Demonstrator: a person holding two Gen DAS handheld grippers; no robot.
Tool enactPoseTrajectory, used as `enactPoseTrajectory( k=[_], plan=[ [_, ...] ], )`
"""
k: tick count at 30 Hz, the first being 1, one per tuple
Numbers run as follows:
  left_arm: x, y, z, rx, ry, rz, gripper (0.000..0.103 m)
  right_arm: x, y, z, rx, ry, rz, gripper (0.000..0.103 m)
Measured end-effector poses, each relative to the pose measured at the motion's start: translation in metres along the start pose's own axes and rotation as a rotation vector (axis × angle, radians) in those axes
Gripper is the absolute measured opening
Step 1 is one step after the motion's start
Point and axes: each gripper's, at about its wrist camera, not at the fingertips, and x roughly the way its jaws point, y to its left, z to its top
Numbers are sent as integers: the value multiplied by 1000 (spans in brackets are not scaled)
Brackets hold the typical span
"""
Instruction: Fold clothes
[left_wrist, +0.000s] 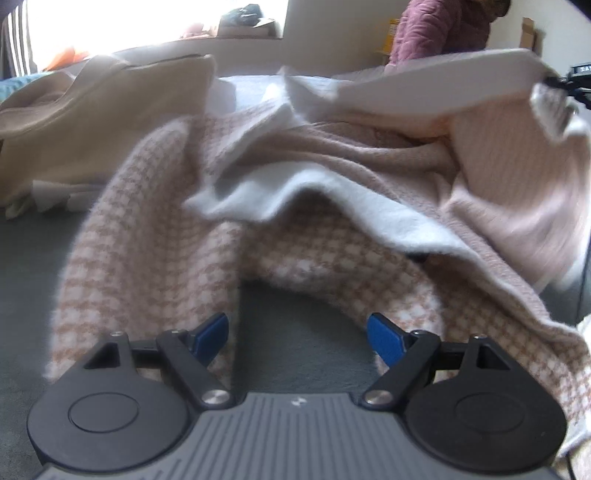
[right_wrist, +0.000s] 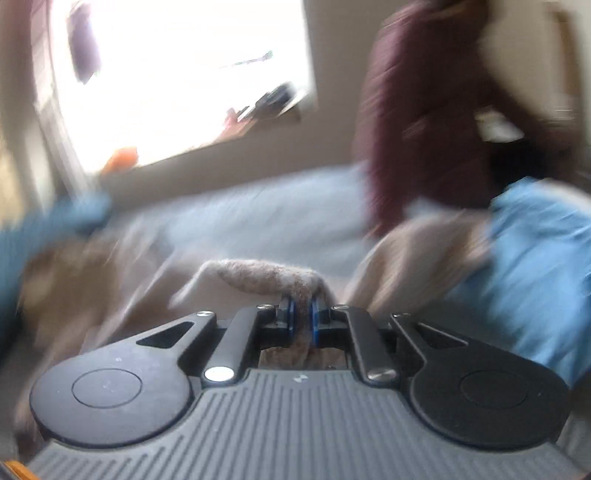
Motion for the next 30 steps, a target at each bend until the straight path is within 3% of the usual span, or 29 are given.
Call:
enactPoseTrajectory(
  k=[3,5,7,9,11,13,15,17,18,20,24,27,30],
  plan=[
    [2,0,0,2,7,9,83,17,-49,8,35,-59,-219,8],
    [4,-1,-1,9,13,16,83,47,-84,-10,106,70,-348,19],
    [4,-2,0,14,15,18,83,70,-114,-39,222,248,-451,22],
    [4,-2,0,16,15,16,83,64,-129,-69,380,287,-464,23],
    [5,-2,2,15,13,14,83,40,-136,-92,540,252,-393,30],
    [5,-1,2,8,11,9,83,13,-134,-105,651,218,-301,31],
    [0,-1,4,7,9,0,83,-14,-123,-111,710,186,-164,31],
    [-12,3,6,-2,-2,-13,83,-38,-103,-109,711,169,25,33],
    [-19,6,7,-8,-9,-21,83,-47,-90,-107,691,171,121,36],
    [-36,12,8,-21,-18,-33,83,-55,-58,-103,618,215,284,52],
    [-80,27,8,-21,-11,6,84,-46,7,-108,448,341,512,59],
    [-110,33,-1,3,33,69,88,-26,59,-130,333,447,567,64],
    [-124,36,-19,17,117,104,95,-13,101,-160,230,518,544,64]
  ],
)
